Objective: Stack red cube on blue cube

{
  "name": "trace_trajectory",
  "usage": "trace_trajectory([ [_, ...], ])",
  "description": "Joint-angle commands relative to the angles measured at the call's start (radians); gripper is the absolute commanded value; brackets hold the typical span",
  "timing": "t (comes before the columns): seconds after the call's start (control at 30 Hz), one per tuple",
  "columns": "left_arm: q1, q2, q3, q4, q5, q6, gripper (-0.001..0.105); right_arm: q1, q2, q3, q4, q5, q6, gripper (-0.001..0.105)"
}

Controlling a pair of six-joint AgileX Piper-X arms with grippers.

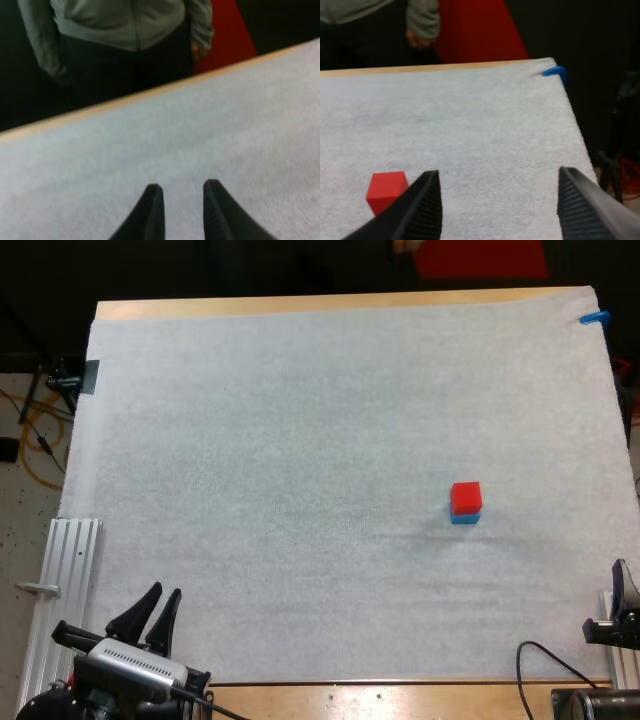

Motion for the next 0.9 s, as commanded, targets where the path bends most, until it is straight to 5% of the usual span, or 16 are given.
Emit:
trace_trajectory([
  [0.0,0.003,-0.139,-0.012,0.077,-0.007,-0.008,0.019,-0.002,-0.044,-0.002,-0.006,-0.018,0.0,0.051],
  [0.5,0.003,-0.14,0.19,-0.052,-0.034,-0.064,0.019,-0.002,-0.044,0.022,0.009,-0.056,0.013,0.051],
  [0.87,0.003,-0.14,0.201,-0.076,-0.032,-0.07,0.019,-0.002,-0.044,0.089,0.041,-0.075,0.027,0.051],
])
